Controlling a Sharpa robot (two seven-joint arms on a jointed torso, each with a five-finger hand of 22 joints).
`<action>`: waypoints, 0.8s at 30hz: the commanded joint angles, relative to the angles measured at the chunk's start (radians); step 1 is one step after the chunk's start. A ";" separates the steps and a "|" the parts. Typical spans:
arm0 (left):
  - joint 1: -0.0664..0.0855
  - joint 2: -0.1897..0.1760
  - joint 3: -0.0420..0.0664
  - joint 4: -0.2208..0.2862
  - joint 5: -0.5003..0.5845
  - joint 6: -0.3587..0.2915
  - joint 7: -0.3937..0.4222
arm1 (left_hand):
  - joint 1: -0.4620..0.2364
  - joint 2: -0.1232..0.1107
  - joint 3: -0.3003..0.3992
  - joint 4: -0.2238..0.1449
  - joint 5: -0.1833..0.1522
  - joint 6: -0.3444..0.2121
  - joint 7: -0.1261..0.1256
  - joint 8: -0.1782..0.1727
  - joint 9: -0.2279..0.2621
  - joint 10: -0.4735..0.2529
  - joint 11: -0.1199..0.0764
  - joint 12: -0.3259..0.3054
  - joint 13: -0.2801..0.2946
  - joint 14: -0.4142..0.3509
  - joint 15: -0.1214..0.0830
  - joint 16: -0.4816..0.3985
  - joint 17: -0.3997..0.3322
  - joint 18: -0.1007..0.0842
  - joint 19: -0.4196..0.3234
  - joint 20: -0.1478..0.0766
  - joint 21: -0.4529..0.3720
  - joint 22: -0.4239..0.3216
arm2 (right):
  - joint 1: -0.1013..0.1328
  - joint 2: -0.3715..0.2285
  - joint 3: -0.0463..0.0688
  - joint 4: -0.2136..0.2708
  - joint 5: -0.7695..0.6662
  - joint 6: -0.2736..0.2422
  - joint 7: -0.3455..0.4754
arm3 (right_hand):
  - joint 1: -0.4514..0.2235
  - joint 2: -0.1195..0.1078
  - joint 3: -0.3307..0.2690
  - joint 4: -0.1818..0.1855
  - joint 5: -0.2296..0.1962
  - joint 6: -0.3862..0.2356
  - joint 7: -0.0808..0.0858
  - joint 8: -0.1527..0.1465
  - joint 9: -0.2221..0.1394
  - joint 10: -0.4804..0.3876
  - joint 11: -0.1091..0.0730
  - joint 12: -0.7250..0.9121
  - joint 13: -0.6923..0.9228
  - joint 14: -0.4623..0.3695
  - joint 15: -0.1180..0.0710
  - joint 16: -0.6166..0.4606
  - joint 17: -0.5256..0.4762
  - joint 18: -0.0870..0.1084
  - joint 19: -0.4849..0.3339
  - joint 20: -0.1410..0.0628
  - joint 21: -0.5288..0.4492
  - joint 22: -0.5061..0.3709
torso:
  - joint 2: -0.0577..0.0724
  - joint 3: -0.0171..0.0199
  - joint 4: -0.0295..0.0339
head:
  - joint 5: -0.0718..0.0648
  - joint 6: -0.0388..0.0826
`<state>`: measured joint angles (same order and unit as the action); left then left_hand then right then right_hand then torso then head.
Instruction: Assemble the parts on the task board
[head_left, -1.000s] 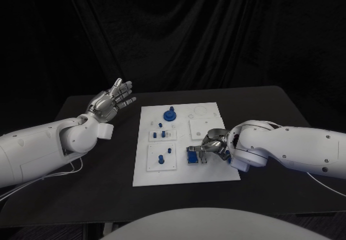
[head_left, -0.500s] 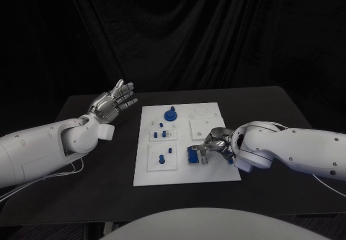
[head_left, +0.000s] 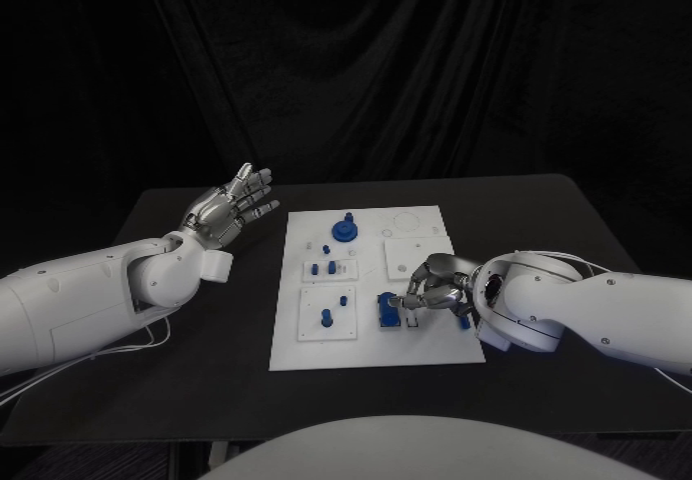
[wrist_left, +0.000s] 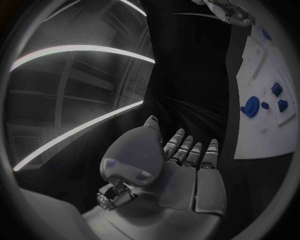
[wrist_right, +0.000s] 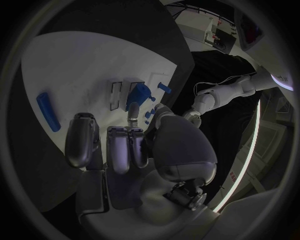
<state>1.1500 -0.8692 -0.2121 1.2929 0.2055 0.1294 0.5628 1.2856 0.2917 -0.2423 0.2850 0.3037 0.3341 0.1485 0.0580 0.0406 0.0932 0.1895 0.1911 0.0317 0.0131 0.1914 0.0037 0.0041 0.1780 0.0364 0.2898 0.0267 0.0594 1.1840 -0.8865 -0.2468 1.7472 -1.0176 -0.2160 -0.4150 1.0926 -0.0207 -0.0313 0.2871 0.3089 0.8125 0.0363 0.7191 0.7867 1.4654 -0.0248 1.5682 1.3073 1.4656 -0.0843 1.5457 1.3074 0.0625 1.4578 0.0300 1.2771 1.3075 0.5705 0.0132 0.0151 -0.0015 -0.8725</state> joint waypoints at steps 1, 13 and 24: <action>-0.002 -0.001 0.001 0.002 0.005 0.014 0.012 | 0.013 -0.002 0.006 0.000 0.006 0.001 0.046 0.007 0.001 0.004 0.008 0.011 0.003 0.001 0.007 0.004 0.001 -0.009 0.004 0.003 0.006 0.002 | -0.009 -0.003 0.000 0.005 -0.052 -0.025 0.032 | 0.010 0.007 -0.019 0.001 -0.001 -0.008 -0.009 0.050 0.041 0.105 -0.014 0.003 0.264 0.094 -0.012 0.005 0.209 0.003 0.001 -0.012 0.000 0.178 | 0.001 -0.0002 0.0008 | 0.002 0.000; -0.006 0.002 0.001 0.001 0.005 0.019 0.012 | 0.012 0.002 0.012 0.006 0.005 0.005 0.046 0.009 0.002 0.011 0.009 0.020 0.004 0.002 0.008 0.005 0.002 -0.012 0.005 0.003 0.007 0.002 | -0.024 0.004 0.000 0.000 -0.068 -0.008 0.032 | 0.031 0.013 -0.051 -0.001 -0.020 -0.017 -0.024 0.130 0.114 0.105 -0.028 0.003 0.264 0.093 -0.023 0.002 0.201 0.004 -0.001 -0.022 -0.007 0.176 | 0.001 0.0000 0.0006 | 0.002 0.000; -0.010 0.002 0.001 -0.002 0.005 0.020 0.010 | 0.013 0.002 0.017 0.006 0.006 0.011 0.052 0.012 0.003 0.011 0.006 0.018 0.004 0.003 0.009 0.006 0.002 -0.014 0.005 0.003 0.008 0.002 | -0.027 0.022 0.000 -0.022 -0.069 0.016 0.019 | 0.081 0.022 -0.053 -0.014 -0.006 -0.032 -0.028 0.145 0.136 0.105 -0.031 0.003 0.264 0.089 -0.026 -0.005 0.184 0.007 -0.009 -0.026 -0.025 0.171 | 0.000 -0.0004 0.0010 | 0.004 0.000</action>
<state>1.1418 -0.8681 -0.2121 1.2905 0.2056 0.1362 0.5619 1.2937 0.2918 -0.2310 0.2911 0.3037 0.3379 0.1447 0.0659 0.0425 0.0983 0.1946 0.2082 0.0345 0.0165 0.1949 0.0037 0.0045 0.1780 0.0364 0.2897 0.0306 0.0605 1.1603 -0.8655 -0.2470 1.7265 -1.0767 -0.2141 -0.3941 1.1641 0.0034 -0.0842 0.2799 0.2987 0.7870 0.0111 0.8577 0.9211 1.4668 -0.0520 1.5682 1.3073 1.4654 -0.1054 1.5455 1.3074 0.0623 1.4527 0.0106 1.2545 1.3074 0.5715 0.0130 0.0158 0.0021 -0.8725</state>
